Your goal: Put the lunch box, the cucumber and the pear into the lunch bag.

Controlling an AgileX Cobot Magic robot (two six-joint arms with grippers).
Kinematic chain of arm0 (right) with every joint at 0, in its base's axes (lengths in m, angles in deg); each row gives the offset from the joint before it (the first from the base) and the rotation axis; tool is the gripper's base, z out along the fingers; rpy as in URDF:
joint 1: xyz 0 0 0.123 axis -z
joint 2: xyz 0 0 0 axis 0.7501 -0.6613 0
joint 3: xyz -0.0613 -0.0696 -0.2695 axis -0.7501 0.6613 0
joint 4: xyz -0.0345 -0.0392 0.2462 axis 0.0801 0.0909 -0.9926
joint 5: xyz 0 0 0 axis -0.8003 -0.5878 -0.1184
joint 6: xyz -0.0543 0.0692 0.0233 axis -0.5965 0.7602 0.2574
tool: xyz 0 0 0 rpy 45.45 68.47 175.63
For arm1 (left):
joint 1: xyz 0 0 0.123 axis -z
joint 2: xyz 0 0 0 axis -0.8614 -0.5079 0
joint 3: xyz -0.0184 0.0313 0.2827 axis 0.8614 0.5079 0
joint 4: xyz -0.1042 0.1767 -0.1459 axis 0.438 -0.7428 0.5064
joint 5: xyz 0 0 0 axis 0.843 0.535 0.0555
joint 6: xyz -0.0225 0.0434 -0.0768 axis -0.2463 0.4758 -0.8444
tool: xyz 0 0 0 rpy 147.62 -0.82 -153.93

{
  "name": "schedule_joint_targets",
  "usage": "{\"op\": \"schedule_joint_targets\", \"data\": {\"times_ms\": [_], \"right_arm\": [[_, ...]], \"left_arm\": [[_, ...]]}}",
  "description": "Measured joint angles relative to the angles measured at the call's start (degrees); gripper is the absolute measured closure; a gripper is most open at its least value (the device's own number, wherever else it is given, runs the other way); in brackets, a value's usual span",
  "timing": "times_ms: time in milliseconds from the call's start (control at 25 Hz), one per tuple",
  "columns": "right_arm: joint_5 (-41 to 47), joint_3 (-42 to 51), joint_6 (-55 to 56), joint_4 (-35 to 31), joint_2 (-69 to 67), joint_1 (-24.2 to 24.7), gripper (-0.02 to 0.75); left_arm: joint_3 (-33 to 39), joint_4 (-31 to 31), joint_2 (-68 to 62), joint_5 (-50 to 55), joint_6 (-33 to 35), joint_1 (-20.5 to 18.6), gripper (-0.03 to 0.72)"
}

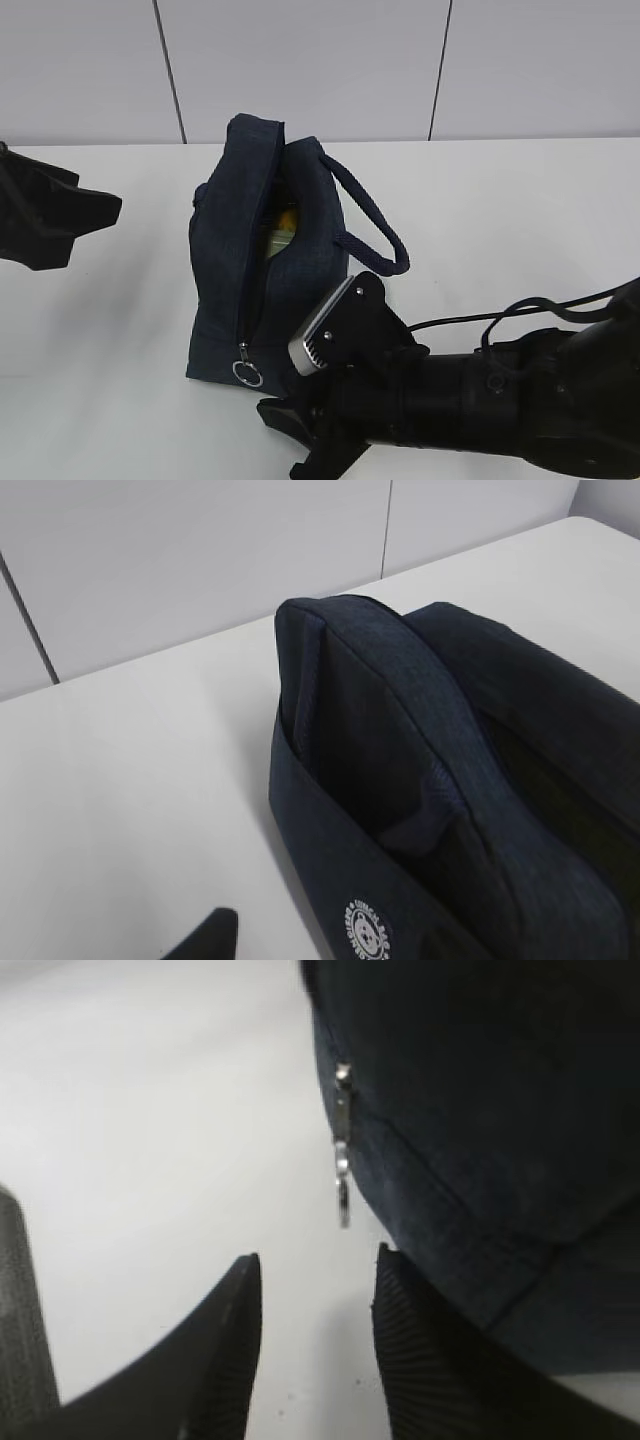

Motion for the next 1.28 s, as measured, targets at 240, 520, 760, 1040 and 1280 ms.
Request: {"op": "schedule_joint_targets", "data": {"times_ms": [240,520,760,1040,1280], "right_arm": [[-0.1,-1.4,-1.9,-2.5,-2.7,-0.1,0.440],[-2.9,-2.0,-2.0,-2.5,-2.8,-0.1,0.440],[-3.5,-2.0,-2.0,-1.7,-2.8,-0.1,0.440],[-3.6,-3.8,-1.0,-0.2,-3.6,-0.1,0.440],[-2.8,-4.3,0.0,0.0,-3.9,-0.1,0.468]], "left_arm": [[0.0,1.0,0.0,0.1,0.0,0.0,0.349],[0.0,1.1,0.0,0.1,0.2,0.0,0.349],[0.0,1.1,0.0,0.1,0.2,0.0,0.349],[0.0,1.2,0.0,0.1,0.2,0.0,0.349],[0.0,1.2,0.0,0.1,0.2,0.0,0.349]]}}
